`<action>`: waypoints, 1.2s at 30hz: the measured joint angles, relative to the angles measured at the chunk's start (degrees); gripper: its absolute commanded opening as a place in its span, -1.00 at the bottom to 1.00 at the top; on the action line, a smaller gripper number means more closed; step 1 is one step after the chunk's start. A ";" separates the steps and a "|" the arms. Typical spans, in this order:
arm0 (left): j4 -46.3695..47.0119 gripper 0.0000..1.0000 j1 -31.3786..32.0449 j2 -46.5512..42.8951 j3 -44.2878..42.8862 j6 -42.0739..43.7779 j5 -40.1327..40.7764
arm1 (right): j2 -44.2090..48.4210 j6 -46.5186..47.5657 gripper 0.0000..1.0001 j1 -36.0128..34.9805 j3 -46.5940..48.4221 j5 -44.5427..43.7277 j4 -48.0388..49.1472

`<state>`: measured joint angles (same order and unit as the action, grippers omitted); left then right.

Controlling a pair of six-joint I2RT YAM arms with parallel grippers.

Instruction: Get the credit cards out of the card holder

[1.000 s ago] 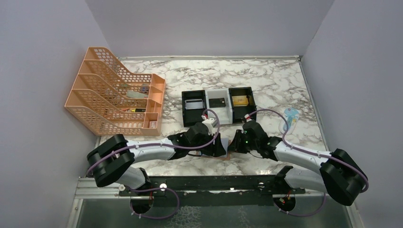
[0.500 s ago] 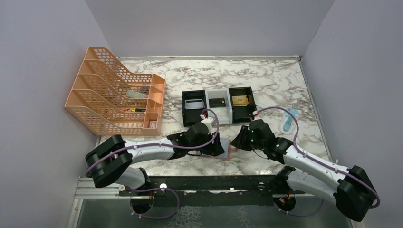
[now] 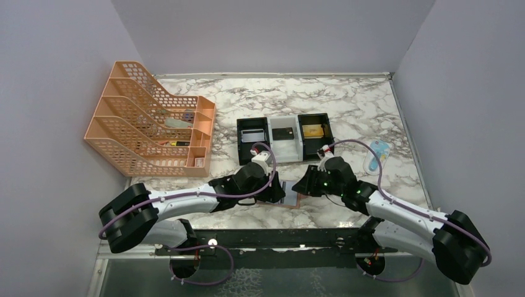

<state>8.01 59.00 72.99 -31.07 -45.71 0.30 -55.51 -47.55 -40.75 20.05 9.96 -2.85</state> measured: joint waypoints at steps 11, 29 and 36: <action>0.98 0.28 0.00 -0.31 1.36 -0.28 0.42 | -6.80 0.83 -0.45 0.00 1.86 0.46 0.50; 8.31 0.21 0.00 3.65 1.49 -1.77 -1.03 | -14.73 0.24 -0.59 0.04 0.33 -3.02 5.25; 8.70 0.18 0.00 7.28 1.49 -2.62 -0.85 | -14.67 0.04 -0.59 0.04 -0.81 -3.02 7.69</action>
<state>16.71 59.00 80.27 -29.58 -48.34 -0.56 -70.17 -47.51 -40.71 19.25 6.94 4.84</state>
